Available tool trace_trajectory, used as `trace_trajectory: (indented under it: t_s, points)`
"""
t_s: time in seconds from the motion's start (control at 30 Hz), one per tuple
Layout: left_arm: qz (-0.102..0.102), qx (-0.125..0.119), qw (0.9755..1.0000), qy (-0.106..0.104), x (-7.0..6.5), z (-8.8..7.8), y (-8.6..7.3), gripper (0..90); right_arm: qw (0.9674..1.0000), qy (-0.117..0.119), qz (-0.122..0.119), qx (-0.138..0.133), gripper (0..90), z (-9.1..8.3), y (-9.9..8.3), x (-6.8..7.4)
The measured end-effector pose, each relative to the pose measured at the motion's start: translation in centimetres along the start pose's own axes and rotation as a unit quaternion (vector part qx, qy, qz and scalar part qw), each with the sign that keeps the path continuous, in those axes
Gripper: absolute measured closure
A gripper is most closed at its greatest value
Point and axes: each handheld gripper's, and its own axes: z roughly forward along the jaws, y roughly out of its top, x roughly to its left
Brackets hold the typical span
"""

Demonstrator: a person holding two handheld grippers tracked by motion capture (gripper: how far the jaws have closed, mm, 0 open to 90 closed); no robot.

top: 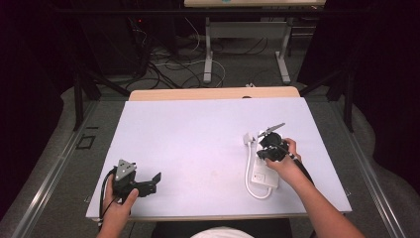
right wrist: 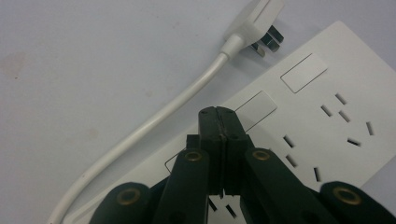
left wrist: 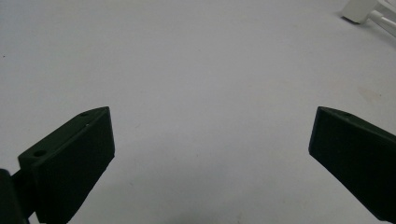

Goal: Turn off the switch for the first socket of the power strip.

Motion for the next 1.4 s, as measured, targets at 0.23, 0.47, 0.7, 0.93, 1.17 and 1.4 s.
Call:
trace_trajectory:
  t_s: [0.23,0.47,0.7,0.93,1.17,1.4]
  points:
    - [0.001,-0.001,1.0,0.001,0.0,0.0,0.0,0.2,0.9999,0.012,0.006,0.002,90.0,0.2,-0.07,0.06]
    - [0.0,-0.002,1.0,0.001,-0.01,0.01,0.0,0.1,0.9998,0.018,0.007,-0.007,90.0,0.32,-0.14,0.1]
    - [0.001,-0.001,1.0,0.0,0.0,-0.02,0.01,0.2,0.9999,0.011,0.011,0.005,90.0,0.27,-0.05,0.25]
    - [0.001,-0.001,1.0,0.0,0.01,0.0,0.02,0.1,0.9999,0.013,0.008,-0.003,90.0,0.37,-0.09,0.25]
    - [0.002,-0.001,1.0,0.0,0.02,-0.01,0.02,0.2,1.0,0.007,0.003,0.003,90.0,0.27,-0.06,0.33]
    - [0.002,-0.001,1.0,-0.001,0.03,-0.04,0.03,0.1,1.0,0.007,0.006,0.004,90.0,0.29,-0.08,0.34]
